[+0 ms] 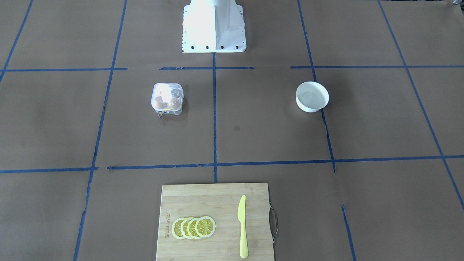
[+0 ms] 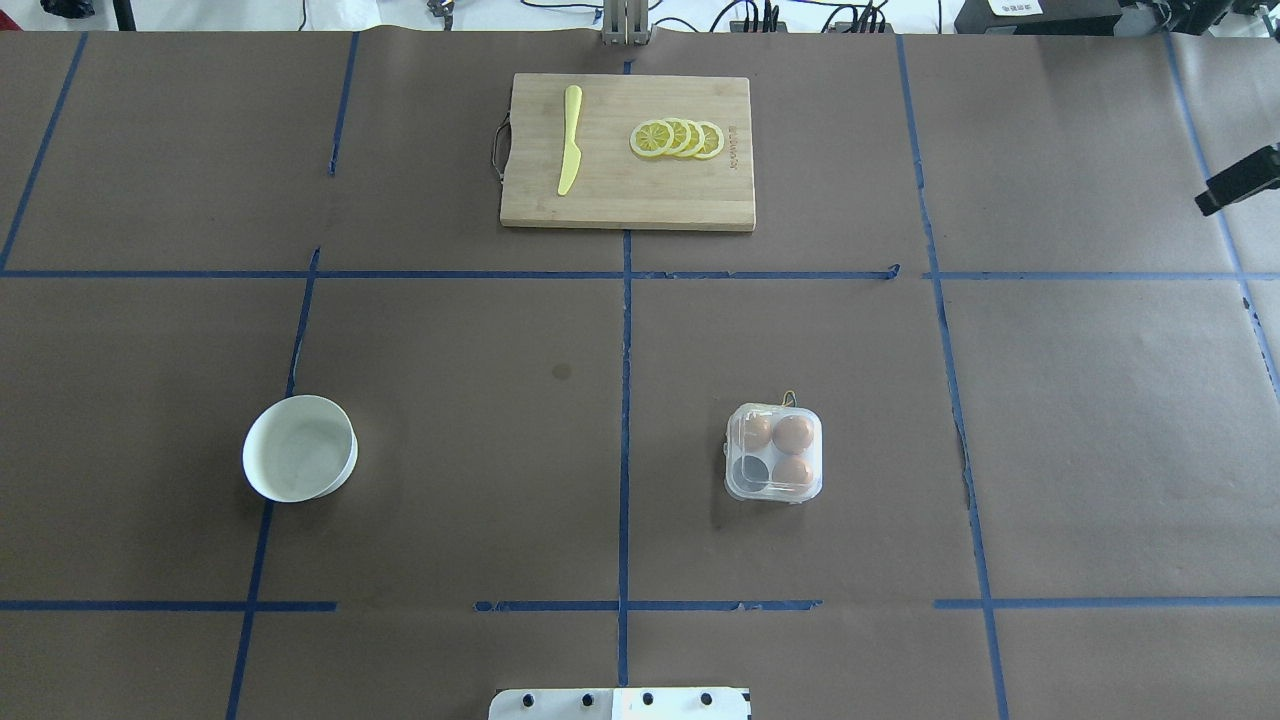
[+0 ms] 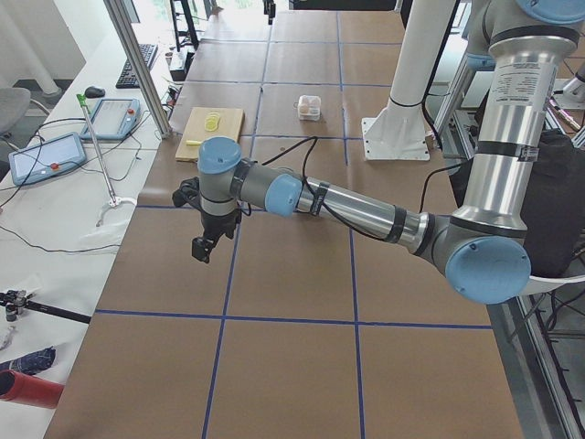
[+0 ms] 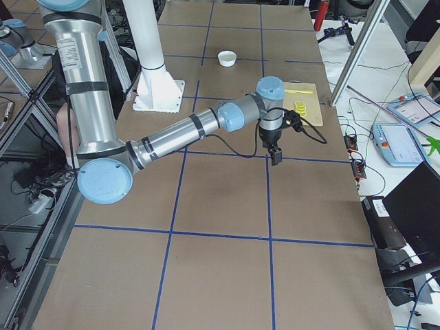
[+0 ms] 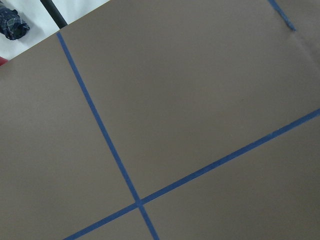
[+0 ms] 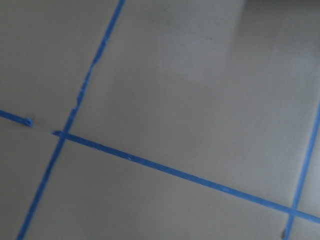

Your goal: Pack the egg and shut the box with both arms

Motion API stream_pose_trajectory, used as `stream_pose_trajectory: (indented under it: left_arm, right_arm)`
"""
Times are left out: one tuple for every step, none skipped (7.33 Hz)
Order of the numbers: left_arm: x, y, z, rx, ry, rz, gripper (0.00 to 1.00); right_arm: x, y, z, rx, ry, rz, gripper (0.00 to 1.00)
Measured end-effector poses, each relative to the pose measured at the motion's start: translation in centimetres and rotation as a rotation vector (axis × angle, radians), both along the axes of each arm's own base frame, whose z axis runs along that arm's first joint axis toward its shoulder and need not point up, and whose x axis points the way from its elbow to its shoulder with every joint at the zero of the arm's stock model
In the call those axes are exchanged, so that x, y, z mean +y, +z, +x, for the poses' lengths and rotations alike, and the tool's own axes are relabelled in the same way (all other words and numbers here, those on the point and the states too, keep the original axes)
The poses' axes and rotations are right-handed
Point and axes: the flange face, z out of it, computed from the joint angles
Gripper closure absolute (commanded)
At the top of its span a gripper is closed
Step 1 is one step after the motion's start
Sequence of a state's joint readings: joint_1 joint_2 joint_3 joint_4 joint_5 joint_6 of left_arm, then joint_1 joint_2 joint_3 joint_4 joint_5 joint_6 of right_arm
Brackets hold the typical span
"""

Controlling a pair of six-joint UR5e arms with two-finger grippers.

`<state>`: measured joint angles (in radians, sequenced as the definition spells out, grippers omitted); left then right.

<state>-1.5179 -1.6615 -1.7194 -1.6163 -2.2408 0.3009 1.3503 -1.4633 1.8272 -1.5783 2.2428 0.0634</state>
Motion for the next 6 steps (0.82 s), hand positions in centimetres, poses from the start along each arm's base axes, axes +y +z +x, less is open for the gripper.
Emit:
stream_pose_trajectory:
  left_arm:
    - [1.4,2.1,-1.6,-0.004,-0.009,-0.009,0.00]
    - [2.1,3.3,-2.4,-0.003,-0.024,-0.004,0.00]
    - [2.2,3.7,-2.7,-0.001,-0.041,0.013,0.00]
    - [2.0,3.7,-2.8,-0.003,-0.049,0.045,0.00]
    - [2.0,4.3,-2.9,-0.005,-0.054,0.061,0.00]
    - [2.0,5.9,-2.9,-0.005,-0.057,0.038,0.00]
  right_arm:
    - [1.2,3.9,3.8,-0.025,-0.014,-0.022,0.00]
    - [2.2,6.2,6.1,-0.038,-0.011,-0.038,0.00]
    - [2.5,7.4,7.2,-0.014,-0.002,-0.043,0.00]
    - [2.6,8.5,8.0,0.047,0.013,-0.044,0.00]
    - [2.8,9.9,8.6,0.110,0.030,-0.061,0.00]
    - [3.0,11.2,9.0,0.131,0.044,-0.090,0.00]
